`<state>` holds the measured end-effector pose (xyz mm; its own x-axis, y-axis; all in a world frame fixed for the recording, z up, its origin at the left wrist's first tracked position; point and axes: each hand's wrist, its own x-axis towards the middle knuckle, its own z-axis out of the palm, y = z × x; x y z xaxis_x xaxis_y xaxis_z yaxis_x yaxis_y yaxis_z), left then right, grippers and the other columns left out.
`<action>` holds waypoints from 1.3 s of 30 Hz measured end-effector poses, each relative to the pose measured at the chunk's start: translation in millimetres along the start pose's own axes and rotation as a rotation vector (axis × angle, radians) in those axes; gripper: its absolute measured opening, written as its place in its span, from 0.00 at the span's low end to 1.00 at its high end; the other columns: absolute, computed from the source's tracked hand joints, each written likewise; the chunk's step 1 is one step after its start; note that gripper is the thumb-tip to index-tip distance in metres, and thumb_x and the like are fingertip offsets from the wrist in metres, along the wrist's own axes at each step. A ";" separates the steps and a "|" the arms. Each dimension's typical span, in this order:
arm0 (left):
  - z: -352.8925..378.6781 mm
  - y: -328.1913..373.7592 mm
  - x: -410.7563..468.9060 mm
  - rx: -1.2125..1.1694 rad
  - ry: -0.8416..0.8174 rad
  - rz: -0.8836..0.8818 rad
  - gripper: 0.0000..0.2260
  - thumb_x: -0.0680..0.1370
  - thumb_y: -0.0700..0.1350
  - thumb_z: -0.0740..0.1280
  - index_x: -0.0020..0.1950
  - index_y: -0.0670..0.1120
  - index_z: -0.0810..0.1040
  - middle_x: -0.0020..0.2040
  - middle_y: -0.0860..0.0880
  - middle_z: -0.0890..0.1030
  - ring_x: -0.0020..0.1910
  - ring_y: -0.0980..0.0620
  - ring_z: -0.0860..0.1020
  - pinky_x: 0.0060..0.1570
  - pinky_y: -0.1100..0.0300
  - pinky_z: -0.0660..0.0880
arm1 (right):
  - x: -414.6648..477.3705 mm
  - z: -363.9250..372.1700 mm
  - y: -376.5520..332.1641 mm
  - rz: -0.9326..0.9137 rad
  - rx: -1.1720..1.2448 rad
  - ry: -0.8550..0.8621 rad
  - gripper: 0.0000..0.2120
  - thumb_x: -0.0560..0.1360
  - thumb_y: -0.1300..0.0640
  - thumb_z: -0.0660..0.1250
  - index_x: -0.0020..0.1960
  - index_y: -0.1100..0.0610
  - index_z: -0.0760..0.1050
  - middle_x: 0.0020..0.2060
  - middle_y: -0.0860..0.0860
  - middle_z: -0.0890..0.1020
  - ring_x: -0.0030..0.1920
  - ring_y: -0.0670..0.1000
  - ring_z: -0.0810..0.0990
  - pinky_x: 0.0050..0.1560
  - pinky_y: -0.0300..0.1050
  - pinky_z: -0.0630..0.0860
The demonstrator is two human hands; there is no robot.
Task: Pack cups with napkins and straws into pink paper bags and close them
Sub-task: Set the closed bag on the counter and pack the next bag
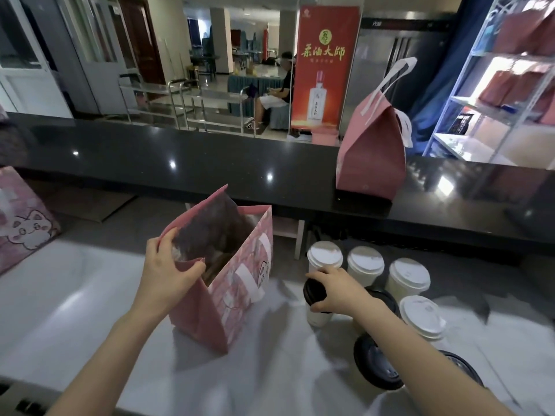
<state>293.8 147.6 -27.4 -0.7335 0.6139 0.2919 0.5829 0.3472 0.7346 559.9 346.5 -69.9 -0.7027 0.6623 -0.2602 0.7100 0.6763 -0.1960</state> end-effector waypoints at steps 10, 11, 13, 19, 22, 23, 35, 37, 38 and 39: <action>-41.5 -10.8 22.5 0.085 -0.227 0.076 0.39 0.70 0.46 0.75 0.76 0.52 0.58 0.72 0.50 0.61 0.70 0.48 0.64 0.66 0.50 0.70 | -31.4 -39.5 -25.2 -0.125 0.119 0.312 0.39 0.63 0.46 0.75 0.71 0.41 0.63 0.67 0.46 0.66 0.66 0.52 0.64 0.65 0.48 0.68; -45.8 -12.3 23.9 0.107 -0.261 0.093 0.40 0.70 0.46 0.75 0.77 0.53 0.57 0.72 0.51 0.60 0.70 0.48 0.63 0.66 0.50 0.70 | -37.5 -51.3 -30.9 -0.150 0.133 0.366 0.40 0.63 0.47 0.76 0.71 0.42 0.64 0.68 0.46 0.66 0.66 0.53 0.64 0.65 0.48 0.67; -53.6 -16.1 25.3 0.142 -0.320 0.130 0.43 0.69 0.48 0.76 0.77 0.55 0.54 0.73 0.53 0.58 0.70 0.50 0.61 0.65 0.54 0.70 | -50.0 -73.9 -43.1 -0.216 0.162 0.478 0.39 0.62 0.49 0.78 0.70 0.43 0.66 0.67 0.47 0.68 0.65 0.54 0.67 0.65 0.49 0.67; -69.5 -29.6 25.5 0.177 -0.400 0.215 0.48 0.67 0.47 0.75 0.77 0.61 0.47 0.72 0.61 0.51 0.68 0.55 0.59 0.56 0.68 0.70 | -68.7 -120.9 -92.0 -0.404 0.227 0.617 0.37 0.63 0.50 0.77 0.69 0.42 0.68 0.65 0.43 0.69 0.64 0.50 0.68 0.65 0.46 0.66; -71.8 -35.0 23.4 0.188 -0.423 0.279 0.51 0.67 0.46 0.76 0.76 0.64 0.43 0.72 0.64 0.49 0.68 0.59 0.56 0.51 0.77 0.64 | -61.3 -116.7 -126.0 -0.487 0.230 0.556 0.36 0.64 0.48 0.76 0.70 0.42 0.67 0.65 0.42 0.68 0.63 0.48 0.67 0.64 0.44 0.66; -72.2 -36.1 22.5 0.185 -0.429 0.292 0.52 0.67 0.46 0.77 0.76 0.65 0.42 0.72 0.65 0.48 0.68 0.59 0.55 0.52 0.78 0.65 | -57.1 -109.1 -137.9 -0.509 0.211 0.519 0.37 0.65 0.48 0.76 0.70 0.42 0.66 0.66 0.42 0.67 0.64 0.48 0.66 0.65 0.45 0.67; -87.9 -45.1 14.6 0.024 -0.488 0.324 0.52 0.65 0.35 0.73 0.78 0.63 0.46 0.71 0.65 0.51 0.62 0.50 0.71 0.40 0.65 0.79 | 35.1 -36.0 -231.4 -0.510 0.053 0.225 0.35 0.68 0.49 0.74 0.71 0.45 0.63 0.71 0.48 0.66 0.69 0.55 0.65 0.65 0.57 0.72; -91.1 -47.1 17.2 0.000 -0.495 0.320 0.52 0.65 0.34 0.72 0.78 0.62 0.46 0.71 0.64 0.52 0.62 0.51 0.71 0.40 0.63 0.80 | 48.7 -28.0 -239.7 -0.505 0.033 0.223 0.35 0.68 0.50 0.75 0.71 0.45 0.64 0.71 0.49 0.66 0.69 0.56 0.65 0.66 0.56 0.71; -92.9 -48.2 18.9 -0.008 -0.496 0.319 0.52 0.65 0.34 0.72 0.78 0.62 0.47 0.72 0.64 0.52 0.63 0.52 0.70 0.41 0.62 0.80 | 54.5 -24.5 -243.6 -0.506 0.016 0.224 0.35 0.67 0.51 0.75 0.70 0.45 0.64 0.71 0.49 0.66 0.69 0.56 0.65 0.65 0.56 0.71; -94.9 -49.6 20.5 -0.012 -0.496 0.320 0.52 0.65 0.34 0.72 0.78 0.61 0.47 0.72 0.63 0.52 0.65 0.53 0.68 0.43 0.61 0.81 | 59.5 -20.9 -247.2 -0.510 0.000 0.220 0.35 0.67 0.51 0.76 0.70 0.45 0.65 0.70 0.49 0.67 0.68 0.56 0.66 0.64 0.56 0.72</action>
<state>216.6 75.7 0.3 -0.2691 0.9461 0.1805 0.7420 0.0841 0.6652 341.5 225.5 -17.2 -0.9505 0.3026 0.0711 0.2772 0.9288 -0.2460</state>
